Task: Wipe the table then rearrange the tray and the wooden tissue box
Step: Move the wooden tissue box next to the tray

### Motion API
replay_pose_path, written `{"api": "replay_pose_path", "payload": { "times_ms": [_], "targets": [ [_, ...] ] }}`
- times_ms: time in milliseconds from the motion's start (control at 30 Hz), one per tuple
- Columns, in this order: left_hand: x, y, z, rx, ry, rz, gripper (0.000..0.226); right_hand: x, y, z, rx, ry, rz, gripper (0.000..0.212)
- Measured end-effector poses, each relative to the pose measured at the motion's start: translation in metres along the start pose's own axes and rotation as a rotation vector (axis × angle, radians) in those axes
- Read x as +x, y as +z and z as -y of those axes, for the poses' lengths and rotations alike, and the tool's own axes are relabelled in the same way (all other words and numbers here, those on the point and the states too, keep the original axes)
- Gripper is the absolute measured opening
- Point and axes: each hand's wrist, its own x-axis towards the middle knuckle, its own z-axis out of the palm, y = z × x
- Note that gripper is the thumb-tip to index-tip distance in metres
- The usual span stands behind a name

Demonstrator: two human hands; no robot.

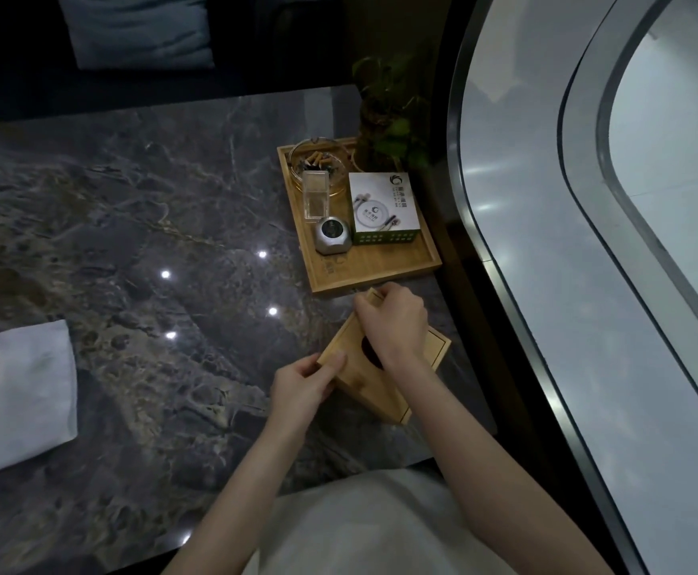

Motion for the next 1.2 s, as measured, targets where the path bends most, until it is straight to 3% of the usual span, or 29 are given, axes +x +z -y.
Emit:
{"api": "replay_pose_path", "payload": {
  "times_ms": [67, 133, 233, 333, 400, 500, 633, 867, 1200],
  "targets": [
    [0.001, -0.003, -0.001, 0.114, 0.013, -0.005, 0.008, 0.0, -0.004, 0.0, -0.007, -0.029, 0.039, 0.029],
    [-0.002, -0.007, -0.004, 0.385, 0.082, 0.008, 0.029, 0.001, -0.01, -0.003, 0.081, -0.042, 0.124, 0.024],
    [-0.016, -0.008, -0.011, 0.786, 0.364, -0.154, 0.034, -0.008, -0.026, -0.018, 0.184, -0.138, 0.12, 0.025],
    [-0.032, -0.007, -0.013, 0.837, 0.679, -0.34, 0.024, -0.033, -0.038, -0.045, 0.139, -0.291, 0.01, 0.033],
    [-0.034, -0.003, -0.005, 0.815, 0.747, -0.277, 0.037, -0.051, -0.041, -0.065, 0.032, -0.394, 0.001, 0.041],
    [-0.031, 0.008, 0.014, 0.952, 0.721, -0.131, 0.067, -0.071, -0.039, -0.086, -0.186, -0.535, 0.085, 0.054],
    [-0.022, 0.017, 0.033, 1.167, 0.628, -0.134, 0.08, -0.084, -0.029, -0.097, -0.311, -0.546, 0.185, 0.059],
    [-0.012, 0.019, 0.036, 1.208, 0.642, -0.161, 0.075, -0.085, -0.024, -0.095, -0.327, -0.498, 0.172, 0.065],
    [0.009, 0.021, 0.018, 1.185, 0.701, -0.081, 0.072, -0.074, -0.019, -0.089, -0.367, -0.428, 0.143, 0.067]
  ]
}}
